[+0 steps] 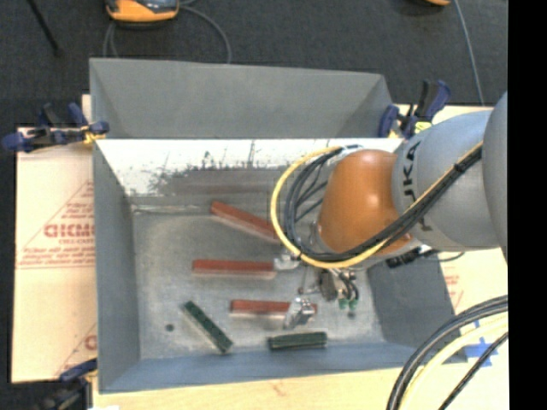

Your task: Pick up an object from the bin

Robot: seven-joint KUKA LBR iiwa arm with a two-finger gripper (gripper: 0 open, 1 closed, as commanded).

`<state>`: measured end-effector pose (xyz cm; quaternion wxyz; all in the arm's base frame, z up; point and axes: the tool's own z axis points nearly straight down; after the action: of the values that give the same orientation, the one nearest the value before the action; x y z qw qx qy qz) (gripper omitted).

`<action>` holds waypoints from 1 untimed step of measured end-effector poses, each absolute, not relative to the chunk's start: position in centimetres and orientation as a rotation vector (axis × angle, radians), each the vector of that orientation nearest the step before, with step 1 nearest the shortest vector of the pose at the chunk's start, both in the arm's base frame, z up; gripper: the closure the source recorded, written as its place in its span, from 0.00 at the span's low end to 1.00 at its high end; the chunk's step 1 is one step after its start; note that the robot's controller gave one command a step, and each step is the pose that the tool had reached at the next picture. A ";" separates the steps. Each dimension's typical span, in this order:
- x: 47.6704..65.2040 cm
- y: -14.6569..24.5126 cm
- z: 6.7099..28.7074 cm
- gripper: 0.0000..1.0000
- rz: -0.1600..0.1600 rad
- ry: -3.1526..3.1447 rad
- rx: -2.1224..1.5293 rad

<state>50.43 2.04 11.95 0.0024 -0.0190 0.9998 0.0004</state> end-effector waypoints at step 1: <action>51.1 3.2 8.4 0.00 0.000 3.110 -0.229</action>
Offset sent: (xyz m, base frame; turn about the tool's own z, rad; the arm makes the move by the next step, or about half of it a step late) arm -0.0065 0.0197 -0.0495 0.0289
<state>51.06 3.20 8.39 0.0118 -0.0736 0.9972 0.0001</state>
